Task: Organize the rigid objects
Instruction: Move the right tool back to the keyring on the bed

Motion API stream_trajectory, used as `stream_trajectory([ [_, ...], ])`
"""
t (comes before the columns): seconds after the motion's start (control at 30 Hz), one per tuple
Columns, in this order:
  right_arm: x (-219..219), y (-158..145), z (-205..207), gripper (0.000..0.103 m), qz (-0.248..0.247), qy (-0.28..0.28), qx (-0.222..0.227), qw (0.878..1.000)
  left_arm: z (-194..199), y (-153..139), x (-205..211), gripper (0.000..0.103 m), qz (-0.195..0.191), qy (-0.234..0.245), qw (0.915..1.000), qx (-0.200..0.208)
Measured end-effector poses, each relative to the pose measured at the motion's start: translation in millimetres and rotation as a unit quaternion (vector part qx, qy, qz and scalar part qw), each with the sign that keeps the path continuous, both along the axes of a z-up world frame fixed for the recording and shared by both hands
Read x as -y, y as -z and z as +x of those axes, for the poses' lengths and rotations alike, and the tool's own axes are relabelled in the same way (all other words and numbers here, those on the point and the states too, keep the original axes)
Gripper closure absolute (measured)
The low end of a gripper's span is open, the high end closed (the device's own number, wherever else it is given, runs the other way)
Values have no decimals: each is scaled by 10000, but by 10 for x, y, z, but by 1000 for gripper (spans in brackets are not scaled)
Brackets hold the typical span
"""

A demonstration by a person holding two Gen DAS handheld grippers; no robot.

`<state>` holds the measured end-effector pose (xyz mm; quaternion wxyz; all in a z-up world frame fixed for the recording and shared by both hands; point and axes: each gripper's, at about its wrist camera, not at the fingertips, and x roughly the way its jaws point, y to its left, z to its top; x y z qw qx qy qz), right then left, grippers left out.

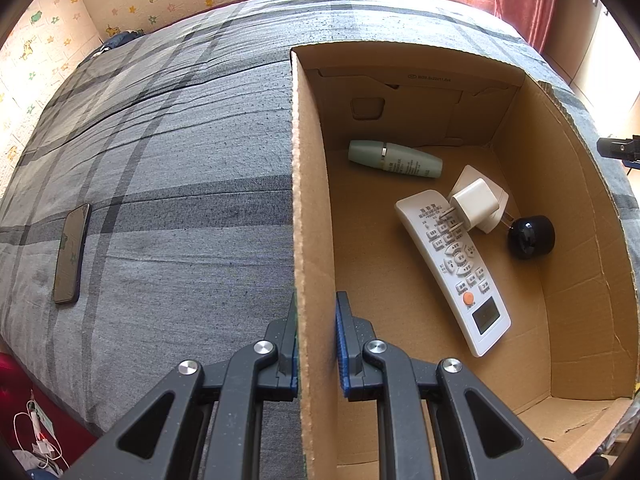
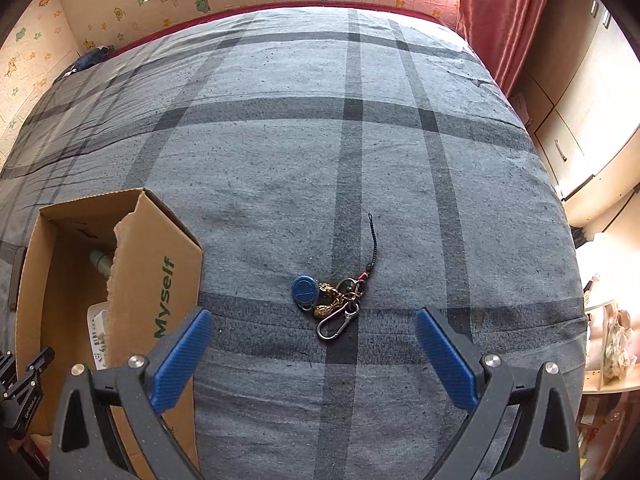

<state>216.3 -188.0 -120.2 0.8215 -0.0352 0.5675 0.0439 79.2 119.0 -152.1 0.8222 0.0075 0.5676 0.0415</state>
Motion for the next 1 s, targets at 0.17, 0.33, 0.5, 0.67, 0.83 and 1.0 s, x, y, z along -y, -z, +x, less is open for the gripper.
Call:
stream_trajectory([
  [0.17, 131, 170, 79, 0, 91, 236, -181, 9995, 0, -1, -2, 87, 0, 1, 10000, 0],
  [0.33, 230, 283, 177, 0, 58, 436, -260, 9987, -4, -3, -3, 87, -1, 7, 10000, 0],
  [0.5, 297, 416, 279, 12, 184, 644, -414, 9969, -8, -5, -2, 87, -7, 6, 10000, 5],
  [0.67, 312, 559, 392, 32, 285, 814, -600, 9945, -2, 0, -6, 87, -25, 2, 10000, 0],
  [0.83, 267, 689, 471, 50, 321, 851, -726, 9932, 1, 9, 4, 87, -15, 14, 10000, 5],
  [1.0, 256, 829, 564, 55, 249, 977, -825, 9915, 4, 11, 5, 87, -10, 18, 10000, 3],
])
